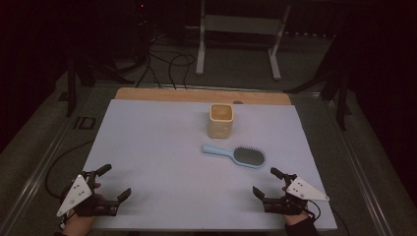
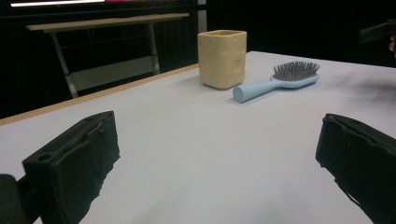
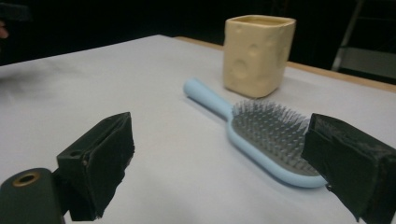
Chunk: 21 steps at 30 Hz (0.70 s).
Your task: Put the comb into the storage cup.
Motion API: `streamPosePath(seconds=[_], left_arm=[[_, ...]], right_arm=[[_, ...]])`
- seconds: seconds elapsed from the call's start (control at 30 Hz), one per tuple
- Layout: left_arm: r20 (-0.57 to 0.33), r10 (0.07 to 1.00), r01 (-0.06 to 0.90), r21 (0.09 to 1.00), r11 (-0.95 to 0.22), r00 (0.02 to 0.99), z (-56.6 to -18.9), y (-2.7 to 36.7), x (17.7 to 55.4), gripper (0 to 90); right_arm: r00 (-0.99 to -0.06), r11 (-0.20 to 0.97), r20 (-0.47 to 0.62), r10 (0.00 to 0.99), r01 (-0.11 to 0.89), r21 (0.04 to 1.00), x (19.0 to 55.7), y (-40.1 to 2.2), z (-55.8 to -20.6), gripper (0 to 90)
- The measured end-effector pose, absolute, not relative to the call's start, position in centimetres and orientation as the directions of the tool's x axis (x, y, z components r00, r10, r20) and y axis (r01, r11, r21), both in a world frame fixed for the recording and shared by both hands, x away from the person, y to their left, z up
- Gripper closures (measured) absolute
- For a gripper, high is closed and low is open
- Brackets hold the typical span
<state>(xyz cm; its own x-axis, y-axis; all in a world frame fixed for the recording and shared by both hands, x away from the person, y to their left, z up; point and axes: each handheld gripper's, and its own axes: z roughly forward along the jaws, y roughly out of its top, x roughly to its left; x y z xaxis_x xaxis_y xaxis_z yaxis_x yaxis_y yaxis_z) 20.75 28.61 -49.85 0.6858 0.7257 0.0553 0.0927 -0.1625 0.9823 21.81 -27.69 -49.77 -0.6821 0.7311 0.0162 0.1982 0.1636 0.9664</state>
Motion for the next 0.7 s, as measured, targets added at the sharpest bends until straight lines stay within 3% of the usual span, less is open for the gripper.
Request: streamPosePath(seconds=[0.2,0.7], left_arm=[[0.049,0.727,0.099,0.982,-0.159,0.684,-49.9,28.9,20.8,0.0],[0.039,0.734,0.117,0.980,-0.161,0.678,-50.0,28.9,20.9,0.0]], right_arm=[[-0.694,0.198,0.029,0.719,0.245,0.949,21.8,-27.2,-49.8,8.5],[-0.718,0.267,-0.004,0.696,0.254,0.930,21.5,-26.2,-49.2,8.5]])
